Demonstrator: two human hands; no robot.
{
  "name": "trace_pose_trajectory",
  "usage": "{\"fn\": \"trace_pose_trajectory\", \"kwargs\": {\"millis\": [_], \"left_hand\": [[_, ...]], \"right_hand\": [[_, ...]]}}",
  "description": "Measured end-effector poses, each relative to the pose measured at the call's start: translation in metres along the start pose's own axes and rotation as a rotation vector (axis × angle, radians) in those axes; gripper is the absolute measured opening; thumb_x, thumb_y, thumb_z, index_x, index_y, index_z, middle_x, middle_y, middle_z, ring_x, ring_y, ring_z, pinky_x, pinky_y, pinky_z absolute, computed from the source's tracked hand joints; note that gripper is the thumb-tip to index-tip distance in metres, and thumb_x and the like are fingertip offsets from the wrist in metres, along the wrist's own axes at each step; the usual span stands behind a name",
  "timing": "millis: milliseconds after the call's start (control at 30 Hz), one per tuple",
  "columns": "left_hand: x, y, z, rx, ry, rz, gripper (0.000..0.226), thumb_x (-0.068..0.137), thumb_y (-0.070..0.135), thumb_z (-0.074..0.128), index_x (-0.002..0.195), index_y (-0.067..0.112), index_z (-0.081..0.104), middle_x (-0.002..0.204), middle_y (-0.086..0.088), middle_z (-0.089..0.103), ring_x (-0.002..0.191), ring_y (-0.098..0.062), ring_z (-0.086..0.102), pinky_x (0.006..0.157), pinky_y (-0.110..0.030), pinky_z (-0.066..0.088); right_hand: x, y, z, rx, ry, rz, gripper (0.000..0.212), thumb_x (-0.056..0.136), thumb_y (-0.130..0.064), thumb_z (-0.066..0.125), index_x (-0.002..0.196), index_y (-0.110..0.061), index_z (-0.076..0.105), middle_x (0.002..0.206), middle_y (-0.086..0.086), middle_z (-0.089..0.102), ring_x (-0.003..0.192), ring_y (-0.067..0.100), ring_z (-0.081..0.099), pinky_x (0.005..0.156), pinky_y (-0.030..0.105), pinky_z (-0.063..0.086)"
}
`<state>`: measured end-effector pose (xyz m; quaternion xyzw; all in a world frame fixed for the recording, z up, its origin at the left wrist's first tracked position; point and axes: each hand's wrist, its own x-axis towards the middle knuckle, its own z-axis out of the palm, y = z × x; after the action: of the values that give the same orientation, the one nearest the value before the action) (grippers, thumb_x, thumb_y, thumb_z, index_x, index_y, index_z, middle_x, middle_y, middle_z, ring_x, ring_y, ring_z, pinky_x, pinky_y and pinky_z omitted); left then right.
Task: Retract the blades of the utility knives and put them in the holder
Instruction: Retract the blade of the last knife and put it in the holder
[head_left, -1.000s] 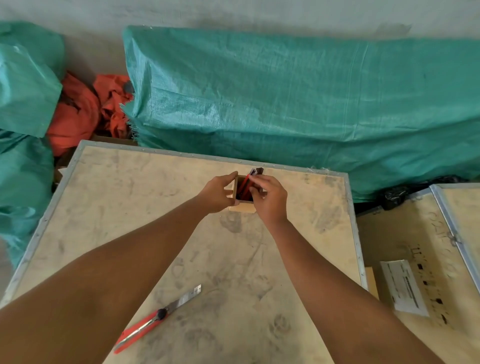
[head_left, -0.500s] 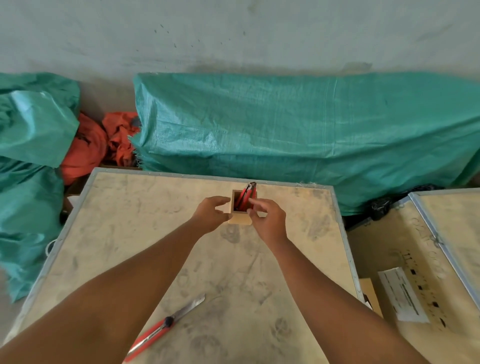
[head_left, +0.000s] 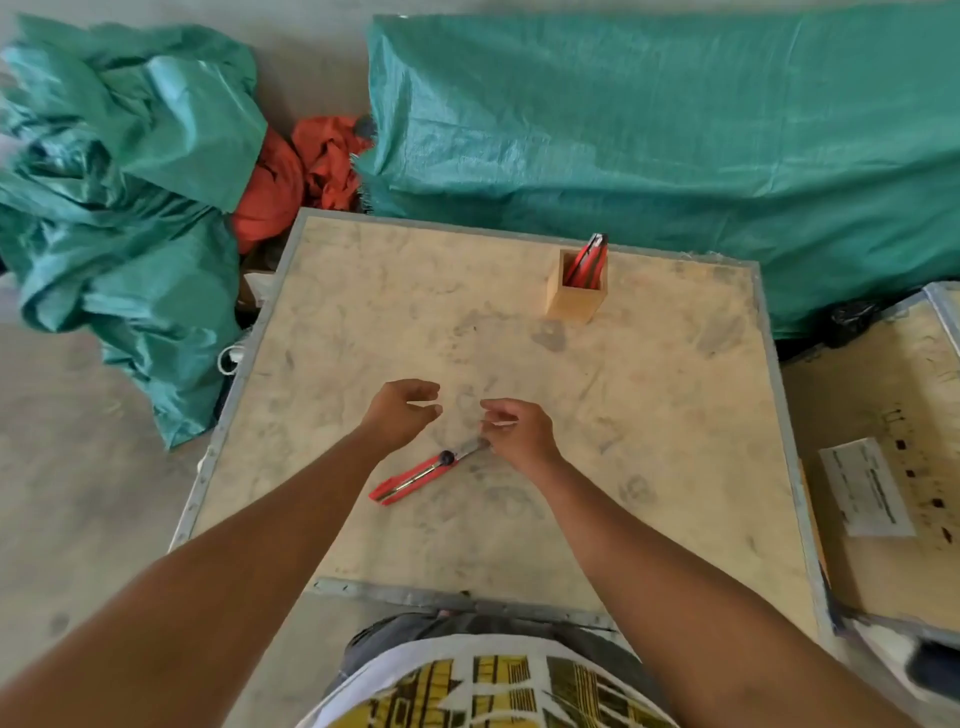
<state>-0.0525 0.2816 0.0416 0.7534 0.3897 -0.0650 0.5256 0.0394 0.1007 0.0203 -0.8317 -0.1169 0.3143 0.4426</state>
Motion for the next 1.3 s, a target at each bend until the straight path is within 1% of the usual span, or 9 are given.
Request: {"fn": "trace_pose_trajectory", "kwargs": {"millis": [67,233,367,500,700,800,900,1133,1300], "left_hand": [[-0.017,-0.024,-0.001,0.043,0.002,-0.033,0.041,0.084,0.02,0.077,0.124,0.016,0.068,0.126,-0.001,0.07,0.107,-0.021,0.069,0.094,-0.033,0.054],[-0.053,-0.063,0.007,0.219,-0.004,-0.032,0.061,0.077,0.029,0.083,0.133,0.016,0.064,0.133,-0.005,0.064,0.122,-0.022,0.06,0.095,-0.027,0.047],[-0.064,-0.078,0.013,0.337,-0.036,0.093,0.036,0.075,0.01,0.079,0.11,0.018,0.077,0.115,-0.007,0.072,0.105,-0.028,0.067,0.086,-0.034,0.054],[-0.067,-0.084,0.017,0.329,0.001,0.132,0.029,0.076,0.015,0.075,0.102,0.026,0.08,0.103,-0.004,0.075,0.094,-0.027,0.069,0.078,-0.037,0.056],[-0.07,-0.082,0.016,0.186,0.001,0.144,0.03,0.075,0.012,0.078,0.104,0.018,0.08,0.096,-0.006,0.077,0.08,-0.025,0.068,0.074,-0.033,0.053],[-0.07,-0.072,0.013,0.085,-0.014,0.093,0.041,0.07,0.016,0.082,0.109,0.026,0.079,0.096,0.002,0.077,0.08,-0.018,0.07,0.071,-0.034,0.06],[-0.072,-0.053,0.009,-0.058,-0.054,0.074,0.045,0.071,0.009,0.084,0.113,0.025,0.077,0.098,-0.002,0.075,0.081,-0.015,0.07,0.062,-0.039,0.064],[-0.081,-0.001,0.009,-0.296,-0.262,0.185,0.06,0.079,-0.007,0.077,0.133,0.014,0.063,0.119,0.001,0.073,0.097,-0.02,0.075,0.083,-0.032,0.061],[-0.09,0.043,0.019,-0.313,-0.382,0.289,0.064,0.081,-0.01,0.074,0.127,0.034,0.064,0.112,0.01,0.075,0.094,-0.017,0.075,0.082,-0.034,0.062]], "right_hand": [[-0.015,0.006,0.022,0.027,-0.065,0.068,0.036,0.087,-0.012,0.076,0.122,-0.018,0.073,0.108,0.005,0.073,0.097,0.015,0.07,0.088,0.032,0.062],[-0.034,0.02,0.065,0.012,-0.086,0.173,0.043,0.085,-0.013,0.079,0.127,-0.013,0.069,0.112,0.008,0.075,0.106,0.023,0.072,0.098,0.043,0.057],[-0.034,0.028,0.083,0.025,-0.003,0.208,0.037,0.083,-0.013,0.08,0.119,-0.018,0.074,0.104,0.003,0.076,0.104,0.026,0.073,0.093,0.045,0.06],[-0.036,0.021,0.087,0.091,0.036,0.241,0.034,0.086,-0.008,0.076,0.12,-0.014,0.073,0.088,-0.006,0.066,0.1,0.027,0.073,0.086,0.045,0.063],[-0.039,0.019,0.08,0.292,0.041,0.328,0.027,0.089,-0.007,0.075,0.115,-0.012,0.072,0.11,0.012,0.071,0.096,0.026,0.074,0.074,0.04,0.066],[-0.04,0.012,0.065,0.343,0.057,0.281,0.017,0.09,-0.007,0.074,0.106,-0.014,0.072,0.106,0.016,0.075,0.087,0.025,0.077,0.068,0.032,0.064],[-0.041,-0.003,0.039,0.352,0.03,0.189,0.017,0.091,-0.007,0.073,0.106,-0.015,0.072,0.104,0.017,0.076,0.086,0.026,0.077,0.068,0.031,0.062],[-0.05,-0.04,-0.037,0.328,-0.064,0.01,0.026,0.093,-0.007,0.072,0.118,-0.01,0.072,0.104,0.012,0.077,0.093,0.021,0.077,0.073,0.028,0.063],[-0.05,-0.057,-0.081,0.275,-0.069,-0.082,0.025,0.092,-0.009,0.072,0.115,-0.019,0.075,0.1,0.001,0.077,0.088,0.01,0.076,0.077,0.029,0.064]]}}
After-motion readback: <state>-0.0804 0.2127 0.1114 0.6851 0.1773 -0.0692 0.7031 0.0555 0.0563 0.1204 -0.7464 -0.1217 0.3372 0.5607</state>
